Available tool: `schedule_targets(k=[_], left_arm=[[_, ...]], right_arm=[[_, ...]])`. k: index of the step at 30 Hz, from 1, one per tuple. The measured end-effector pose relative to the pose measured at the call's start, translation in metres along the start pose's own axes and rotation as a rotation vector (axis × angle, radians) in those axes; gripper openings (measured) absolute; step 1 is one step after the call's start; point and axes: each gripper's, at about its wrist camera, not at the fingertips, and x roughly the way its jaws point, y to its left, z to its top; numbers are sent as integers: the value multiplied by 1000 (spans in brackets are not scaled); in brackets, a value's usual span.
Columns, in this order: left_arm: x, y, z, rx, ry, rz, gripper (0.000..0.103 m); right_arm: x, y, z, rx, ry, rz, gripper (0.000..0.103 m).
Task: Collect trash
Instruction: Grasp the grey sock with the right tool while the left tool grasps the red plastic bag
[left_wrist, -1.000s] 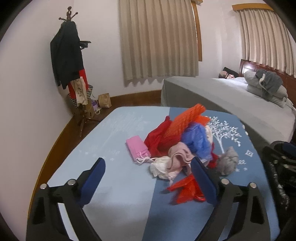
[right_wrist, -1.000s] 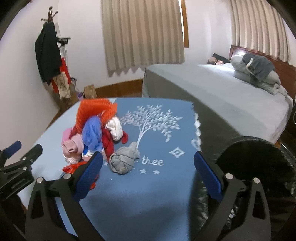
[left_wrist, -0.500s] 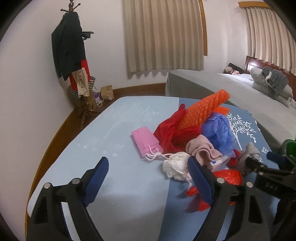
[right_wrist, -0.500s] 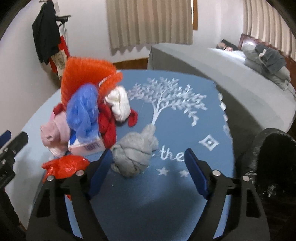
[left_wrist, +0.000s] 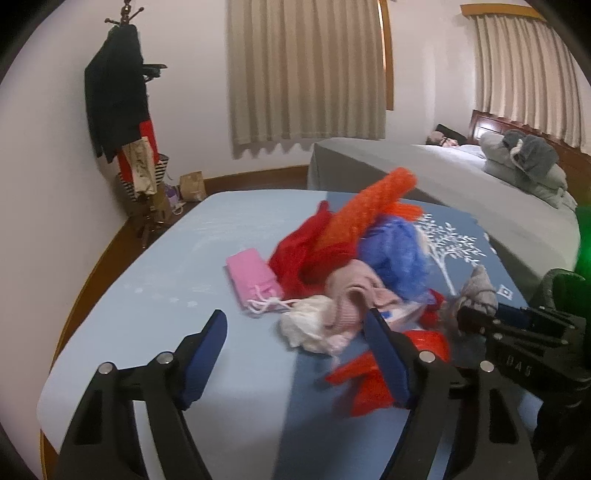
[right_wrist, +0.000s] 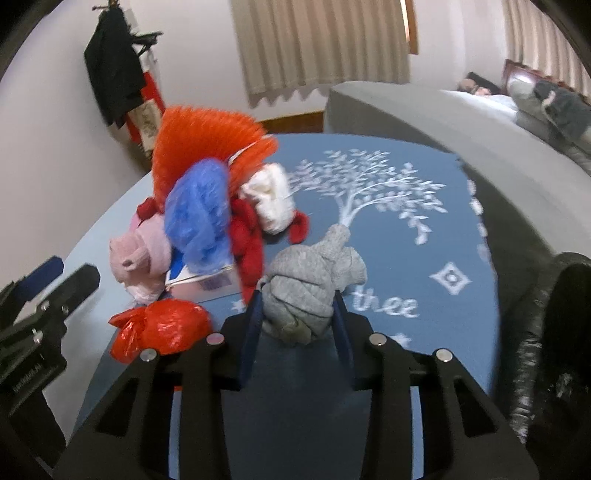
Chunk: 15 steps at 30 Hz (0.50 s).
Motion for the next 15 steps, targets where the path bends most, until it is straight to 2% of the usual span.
schedule_targets(k=[8,15], left_arm=[[-4,-33,-4,32,13,-76,71],[4,-55,-7,59,51,-113,70]], right_arm=[[-19,-31,-7,49,-13,-44,35],[-26,-45,-13,63,-16,-50,35]])
